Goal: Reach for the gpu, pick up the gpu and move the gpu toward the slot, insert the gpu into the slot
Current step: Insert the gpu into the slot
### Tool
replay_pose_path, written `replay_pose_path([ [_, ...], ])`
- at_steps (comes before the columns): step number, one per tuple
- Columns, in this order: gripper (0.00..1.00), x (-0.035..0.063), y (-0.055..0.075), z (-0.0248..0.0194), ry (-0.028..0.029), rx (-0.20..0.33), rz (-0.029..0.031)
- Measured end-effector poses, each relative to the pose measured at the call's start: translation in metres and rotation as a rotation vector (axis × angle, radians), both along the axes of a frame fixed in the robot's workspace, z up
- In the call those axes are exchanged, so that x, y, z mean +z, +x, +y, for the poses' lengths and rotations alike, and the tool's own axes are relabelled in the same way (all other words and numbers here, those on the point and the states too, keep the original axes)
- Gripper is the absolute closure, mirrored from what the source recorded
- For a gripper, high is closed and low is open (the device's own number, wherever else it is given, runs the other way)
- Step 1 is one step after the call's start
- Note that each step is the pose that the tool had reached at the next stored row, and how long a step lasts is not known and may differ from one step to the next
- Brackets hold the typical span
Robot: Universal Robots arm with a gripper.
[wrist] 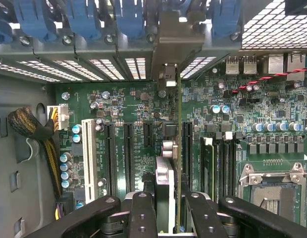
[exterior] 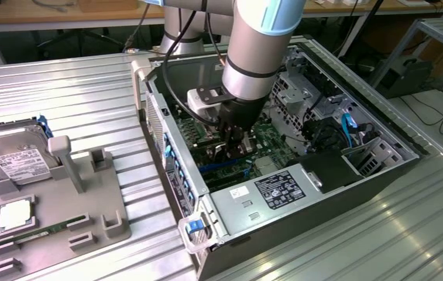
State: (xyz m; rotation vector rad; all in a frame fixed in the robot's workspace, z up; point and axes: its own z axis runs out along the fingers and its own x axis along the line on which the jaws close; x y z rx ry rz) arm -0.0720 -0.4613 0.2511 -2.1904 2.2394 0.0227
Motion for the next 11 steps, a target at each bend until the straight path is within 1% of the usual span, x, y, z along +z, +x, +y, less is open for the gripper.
replay_pose_path([
  [11, 0.72, -0.0017, -0.0001, 0.0001, 0.0002, 0.0, -0.0001],
])
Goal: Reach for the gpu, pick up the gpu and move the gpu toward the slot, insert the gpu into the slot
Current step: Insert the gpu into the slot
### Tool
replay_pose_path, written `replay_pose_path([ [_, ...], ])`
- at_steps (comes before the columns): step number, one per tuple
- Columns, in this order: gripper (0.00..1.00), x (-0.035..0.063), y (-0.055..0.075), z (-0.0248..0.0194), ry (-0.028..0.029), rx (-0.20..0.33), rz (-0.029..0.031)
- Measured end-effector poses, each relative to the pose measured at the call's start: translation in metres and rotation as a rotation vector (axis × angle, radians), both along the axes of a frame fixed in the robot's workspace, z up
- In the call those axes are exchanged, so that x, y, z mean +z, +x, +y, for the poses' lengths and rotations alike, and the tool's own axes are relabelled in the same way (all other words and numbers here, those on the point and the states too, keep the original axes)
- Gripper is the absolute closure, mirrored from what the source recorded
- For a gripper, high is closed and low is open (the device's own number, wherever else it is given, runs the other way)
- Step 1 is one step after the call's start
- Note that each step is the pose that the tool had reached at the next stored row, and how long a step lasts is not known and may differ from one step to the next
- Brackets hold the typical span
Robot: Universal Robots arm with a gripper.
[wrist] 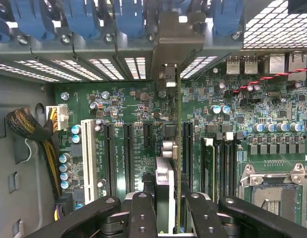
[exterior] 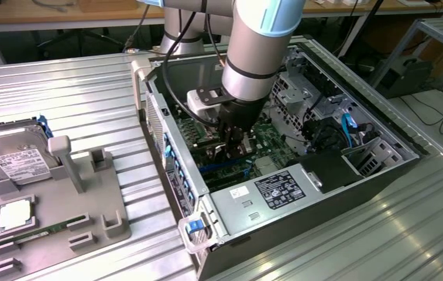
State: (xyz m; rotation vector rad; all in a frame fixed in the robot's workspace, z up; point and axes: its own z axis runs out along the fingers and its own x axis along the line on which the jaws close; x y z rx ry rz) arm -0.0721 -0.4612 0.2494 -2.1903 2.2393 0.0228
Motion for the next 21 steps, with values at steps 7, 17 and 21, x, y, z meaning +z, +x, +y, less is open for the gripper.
replay_pose_path([
  [7, 0.72, 0.0, 0.0, 0.0024, -0.0001, 0.004, 0.0],
  [17, 0.72, -0.0004, 0.0, 0.0017, -0.0001, 0.004, 0.0001],
  [21, 0.72, -0.0024, 0.0, 0.0018, -0.0001, 0.004, 0.0001],
])
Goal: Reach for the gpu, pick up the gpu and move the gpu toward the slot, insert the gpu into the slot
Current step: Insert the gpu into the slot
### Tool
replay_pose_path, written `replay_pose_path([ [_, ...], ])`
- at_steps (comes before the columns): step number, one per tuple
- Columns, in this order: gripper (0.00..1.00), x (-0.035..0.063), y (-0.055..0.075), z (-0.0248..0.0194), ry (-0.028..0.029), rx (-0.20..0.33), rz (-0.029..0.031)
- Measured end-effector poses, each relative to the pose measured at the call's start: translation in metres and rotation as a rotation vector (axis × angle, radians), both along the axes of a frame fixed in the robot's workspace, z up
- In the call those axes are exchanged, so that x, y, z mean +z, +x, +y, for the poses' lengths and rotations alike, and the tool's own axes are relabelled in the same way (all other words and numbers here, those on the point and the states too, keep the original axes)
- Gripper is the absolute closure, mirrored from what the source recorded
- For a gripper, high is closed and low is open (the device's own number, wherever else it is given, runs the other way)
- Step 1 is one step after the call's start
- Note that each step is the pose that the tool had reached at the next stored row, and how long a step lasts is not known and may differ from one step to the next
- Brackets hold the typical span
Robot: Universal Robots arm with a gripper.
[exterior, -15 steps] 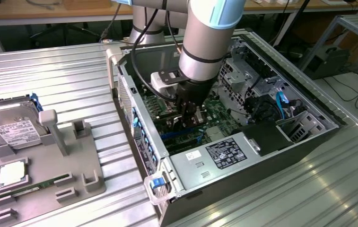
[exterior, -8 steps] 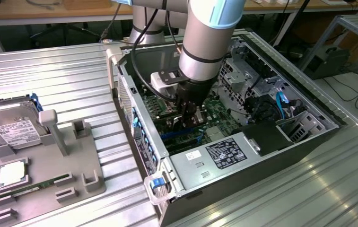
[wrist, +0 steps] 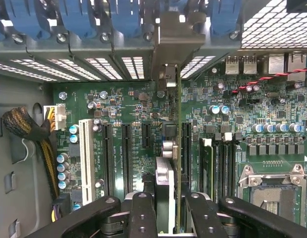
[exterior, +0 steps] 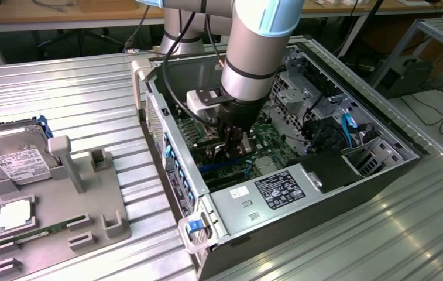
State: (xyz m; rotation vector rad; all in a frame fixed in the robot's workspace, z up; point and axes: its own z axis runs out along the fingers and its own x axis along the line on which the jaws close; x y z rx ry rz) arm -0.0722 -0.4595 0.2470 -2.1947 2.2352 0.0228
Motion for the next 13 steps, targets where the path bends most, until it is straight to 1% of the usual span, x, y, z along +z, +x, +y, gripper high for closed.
replay_pose_path([
  [13, 0.72, -0.0011, -0.0002, 0.0006, 0.0, 0.0, 0.0001],
])
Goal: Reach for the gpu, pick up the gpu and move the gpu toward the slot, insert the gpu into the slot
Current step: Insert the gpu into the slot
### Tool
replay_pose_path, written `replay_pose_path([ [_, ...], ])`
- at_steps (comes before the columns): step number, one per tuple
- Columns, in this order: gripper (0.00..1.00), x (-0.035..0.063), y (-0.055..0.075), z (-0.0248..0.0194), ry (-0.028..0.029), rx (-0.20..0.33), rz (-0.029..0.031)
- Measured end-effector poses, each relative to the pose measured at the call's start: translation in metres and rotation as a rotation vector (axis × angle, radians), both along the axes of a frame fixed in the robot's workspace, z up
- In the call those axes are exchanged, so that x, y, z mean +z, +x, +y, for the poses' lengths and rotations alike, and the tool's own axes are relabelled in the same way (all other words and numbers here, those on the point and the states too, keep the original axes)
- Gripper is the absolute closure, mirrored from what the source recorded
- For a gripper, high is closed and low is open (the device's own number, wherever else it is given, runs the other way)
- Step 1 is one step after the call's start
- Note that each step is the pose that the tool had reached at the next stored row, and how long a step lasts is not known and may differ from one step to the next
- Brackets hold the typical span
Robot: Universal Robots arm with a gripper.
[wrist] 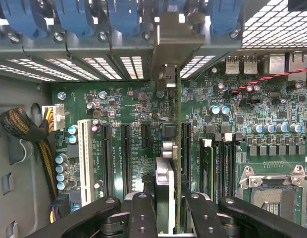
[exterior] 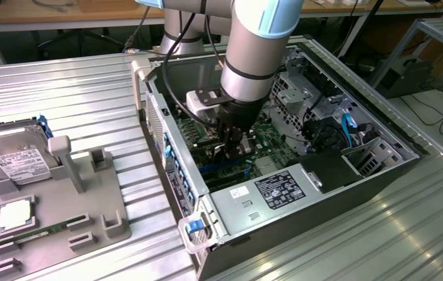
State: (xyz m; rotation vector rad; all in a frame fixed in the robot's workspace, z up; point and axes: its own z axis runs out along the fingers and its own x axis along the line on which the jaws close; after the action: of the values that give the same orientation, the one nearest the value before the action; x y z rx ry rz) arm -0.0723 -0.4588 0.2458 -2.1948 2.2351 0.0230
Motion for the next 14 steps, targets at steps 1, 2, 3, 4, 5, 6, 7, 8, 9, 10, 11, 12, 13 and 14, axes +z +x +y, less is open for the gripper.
replay_pose_path([
  [1, 0.72, -0.0006, 0.0, 0.0, 0.0001, 0.0, 0.0004],
  [2, 0.72, -0.0011, -0.0001, 0.0, -0.0001, 0.0, 0.001],
  [3, 0.72, -0.0013, -0.0001, -0.0001, -0.0003, 0.0, 0.0014],
  [4, 0.72, -0.0014, -0.0001, -0.0001, -0.0004, 0.0, 0.0016],
  [5, 0.72, -0.0015, -0.0001, -0.0001, -0.0004, 0.0, 0.0017],
  [6, 0.72, -0.0018, -0.0001, -0.0001, -0.0002, 0.0, 0.0018],
  [7, 0.72, -0.002, -0.0001, -0.0001, -0.0002, 0.0, 0.0019],
  [8, 0.72, -0.0022, -0.0001, -0.0001, -0.0003, 0.0, 0.0021],
  [9, 0.72, -0.0022, -0.0001, -0.0001, -0.0004, 0.0, 0.0022],
  [10, 0.72, -0.0023, -0.0001, -0.0001, -0.0004, 0.0, 0.0022],
  [11, 0.72, -0.0023, 0.0, -0.0001, -0.0003, 0.0, 0.0022],
  [12, 0.72, -0.0024, 0.0, 0.0, -0.0001, 0.0, 0.0021],
  [13, 0.72, -0.0024, -0.0001, -0.0001, -0.0002, 0.0, 0.0021],
  [14, 0.72, -0.0024, 0.0, 0.0, -0.0001, 0.0, 0.0021],
])
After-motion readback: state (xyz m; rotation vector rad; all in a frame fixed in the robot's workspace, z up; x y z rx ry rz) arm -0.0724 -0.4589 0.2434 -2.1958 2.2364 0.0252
